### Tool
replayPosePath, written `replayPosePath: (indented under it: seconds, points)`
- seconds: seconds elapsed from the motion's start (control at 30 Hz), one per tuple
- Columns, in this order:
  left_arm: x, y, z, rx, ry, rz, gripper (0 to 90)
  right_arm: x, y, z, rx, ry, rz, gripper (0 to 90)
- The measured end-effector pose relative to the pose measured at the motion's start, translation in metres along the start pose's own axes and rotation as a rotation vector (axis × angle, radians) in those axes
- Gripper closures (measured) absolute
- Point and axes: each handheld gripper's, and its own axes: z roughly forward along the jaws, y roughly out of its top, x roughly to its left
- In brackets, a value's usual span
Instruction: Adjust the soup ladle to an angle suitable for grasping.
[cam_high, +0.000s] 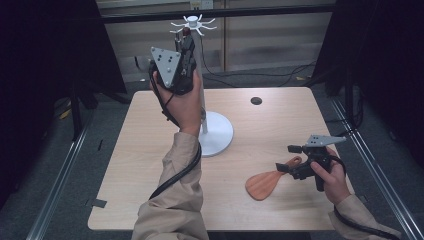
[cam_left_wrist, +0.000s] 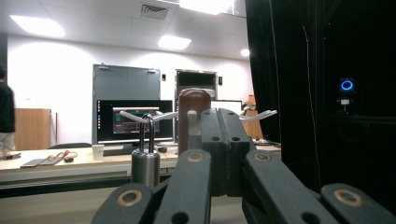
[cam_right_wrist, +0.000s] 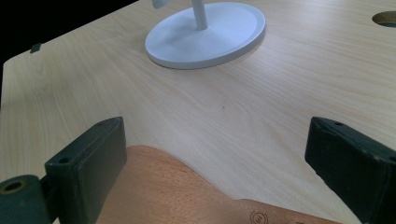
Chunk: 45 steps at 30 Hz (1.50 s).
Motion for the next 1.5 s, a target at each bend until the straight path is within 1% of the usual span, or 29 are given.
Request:
replayPosePath:
  seconds: [0.13,0.23,0.27,0.33,0.43,0.47,0.5,0.53,0.6,0.67,0.8,0.83,0.93,1.0,1.03,1.1,1.23,1.27,1.3,1.37,1.4,1.5]
  points:
    - [0.001,0.0,0.0,0.005,-0.001,-0.005,90.0,0.001,0.0,0.001,0.002,0.001,0.0,5.0]
    - [0.003,0.0,0.0,0.003,0.0,-0.001,90.0,0.0,0.0,0.001,0.001,0.001,0.003,5.0]
    - [0.003,0.0,0.0,0.001,0.006,-0.007,90.0,0.0,0.0,0.001,0.001,-0.001,0.002,5.0]
    - [0.003,0.0,-0.001,0.003,-0.001,-0.002,90.0,0.0,0.0,0.0,-0.001,-0.002,0.006,5.1]
    - [0.004,0.0,-0.002,-0.002,-0.003,-0.008,90.0,0.0,0.0,0.001,0.003,-0.002,0.001,5.1]
    - [0.005,-0.001,-0.003,-0.004,-0.002,-0.019,90.0,0.0,0.0,0.001,0.002,0.001,0.001,5.1]
    - [0.006,-0.001,-0.004,-0.006,-0.003,-0.017,89.7,0.0,0.0,0.001,0.002,0.0,0.0,5.1]
    - [0.006,-0.001,-0.005,-0.007,-0.003,-0.026,89.1,0.0,0.0,0.001,0.002,0.0,0.0,5.1]
    - [0.005,-0.003,-0.006,-0.01,-0.009,-0.025,87.9,0.0,0.0,0.001,0.003,0.001,0.001,5.1]
    - [0.004,-0.004,-0.008,-0.011,-0.02,-0.025,85.5,0.0,0.0,0.001,0.005,-0.001,-0.002,5.1]
    - [0.001,-0.007,-0.011,-0.014,-0.028,-0.038,82.0,0.001,0.0,0.001,0.004,0.001,0.0,5.1]
    - [0.001,-0.008,-0.012,-0.014,-0.029,-0.036,80.8,0.001,0.0,0.002,0.004,0.001,-0.005,5.1]
    - [-0.001,-0.012,-0.015,-0.01,-0.043,-0.042,77.8,0.001,0.0,0.001,0.004,0.0,-0.004,5.1]
    - [-0.002,-0.014,-0.017,-0.004,-0.046,-0.035,75.1,0.001,0.0,0.001,0.005,-0.002,-0.004,5.1]
    - [-0.002,-0.015,-0.019,-0.005,-0.053,-0.043,74.0,0.001,0.0,0.001,0.006,-0.002,-0.003,5.1]
    - [-0.003,-0.018,-0.022,-0.002,-0.057,-0.043,71.2,0.001,0.0,0.001,0.005,-0.004,-0.005,5.1]
    - [-0.003,-0.025,-0.027,0.029,-0.065,-0.041,65.6,0.001,0.001,0.001,0.004,-0.005,-0.009,5.1]
    - [-0.003,-0.027,-0.028,0.033,-0.068,-0.048,64.7,0.001,0.001,0.001,0.005,-0.005,-0.009,5.1]
    - [-0.003,-0.029,-0.029,0.033,-0.067,-0.058,62.9,0.002,0.001,0.001,0.006,-0.006,-0.008,5.1]
    - [-0.003,-0.033,-0.031,0.035,-0.064,-0.058,59.5,0.002,0.001,0.002,0.008,-0.003,-0.01,5.1]
    - [-0.002,-0.034,-0.032,0.044,-0.067,-0.053,58.0,0.003,0.001,0.002,0.008,-0.004,-0.009,5.1]
    - [-0.002,-0.038,-0.035,0.043,-0.072,-0.061,55.9,0.003,0.001,0.002,0.007,-0.005,-0.006,5.1]
